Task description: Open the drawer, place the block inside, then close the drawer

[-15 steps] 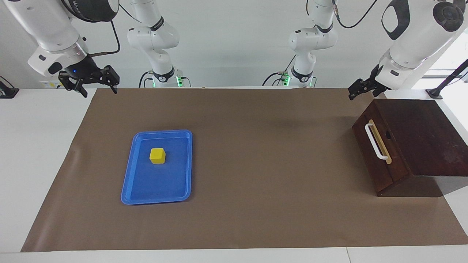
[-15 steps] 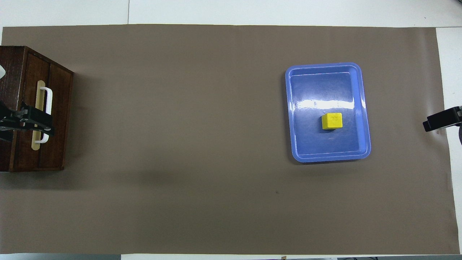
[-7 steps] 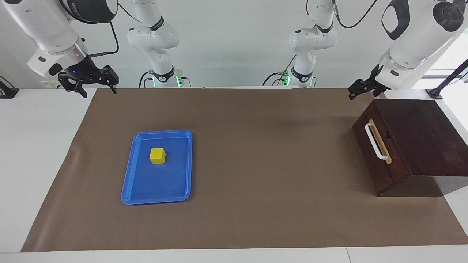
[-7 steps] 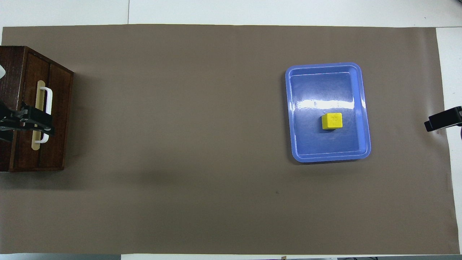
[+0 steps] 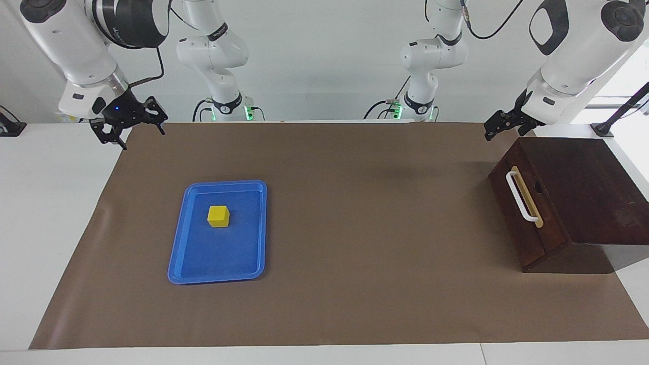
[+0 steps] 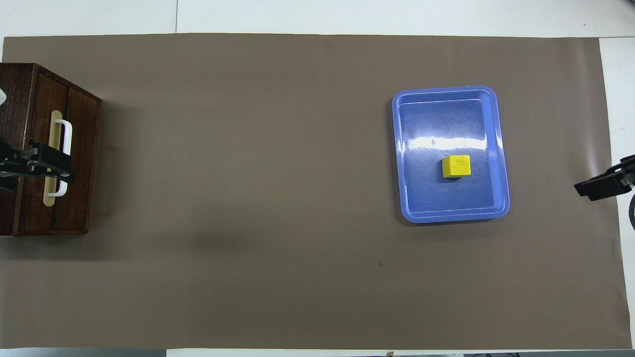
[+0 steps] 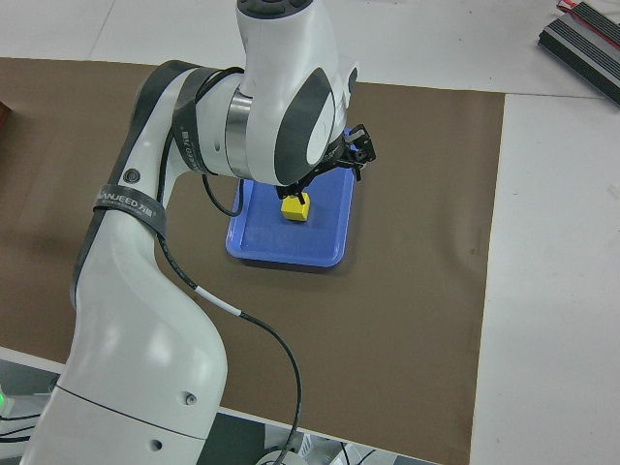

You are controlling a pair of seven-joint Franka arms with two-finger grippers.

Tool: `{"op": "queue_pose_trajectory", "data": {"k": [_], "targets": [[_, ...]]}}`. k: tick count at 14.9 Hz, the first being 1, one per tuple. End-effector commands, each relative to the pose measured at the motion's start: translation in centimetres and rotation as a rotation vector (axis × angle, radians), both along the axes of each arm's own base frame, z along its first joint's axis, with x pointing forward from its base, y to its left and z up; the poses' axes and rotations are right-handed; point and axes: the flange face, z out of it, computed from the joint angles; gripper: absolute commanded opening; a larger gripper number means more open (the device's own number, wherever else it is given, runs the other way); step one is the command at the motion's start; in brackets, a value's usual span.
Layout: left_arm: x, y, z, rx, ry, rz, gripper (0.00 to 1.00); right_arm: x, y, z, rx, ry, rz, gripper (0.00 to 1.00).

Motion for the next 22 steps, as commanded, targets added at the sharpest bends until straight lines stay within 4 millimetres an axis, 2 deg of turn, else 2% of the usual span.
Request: {"op": "queue_pose_trajectory", "data": {"k": [1, 2, 4, 6, 10, 14, 16, 18, 21, 22], "targets": [[0.0, -0.5, -0.3, 0.032, -0.089, -0.019, 1.00, -1.9, -0.5, -2.4, 0.060, -0.046, 0.175, 1.00], [0.0, -0.7, -0.9, 0.061, -0.118, -0.033, 1.00, -2.2, -0.4, -3.0, 0.071, -0.068, 0.236, 1.00], [0.1, -2.1, -3.3, 0.146, -0.155, -0.098, 1.00, -3.0, -0.1, -4.7, 0.106, -0.101, 0.344, 1.00], [0.8, -2.0, -5.5, 0.198, -0.183, -0.134, 1.00, -3.0, -0.4, -6.6, 0.172, -0.139, 0.437, 1.00], [3.4, -1.3, -11.4, 0.350, -0.212, -0.251, 1.00, -1.0, -1.9, -12.3, 0.354, -0.211, 0.575, 1.00], [4.5, -0.2, -15.6, 0.368, -0.226, -0.287, 1.00, 0.9, -1.6, -17.6, 0.485, -0.303, 0.702, 1.00], [4.3, 0.3, -16.8, 0.398, -0.237, -0.321, 1.00, 1.6, -1.3, -18.6, 0.491, -0.358, 0.747, 1.00], [4.4, 1.0, -17.4, 0.392, -0.247, -0.318, 1.00, 2.0, -0.8, -19.5, 0.529, -0.384, 0.721, 1.00], [4.2, 1.1, -19.0, 0.381, -0.241, -0.327, 1.00, 3.5, -0.5, -22.6, 0.594, -0.431, 0.754, 1.00], [4.0, 1.0, -19.4, 0.378, -0.240, -0.328, 1.00, 4.3, -0.5, -23.0, 0.601, -0.439, 0.770, 1.00]]}}
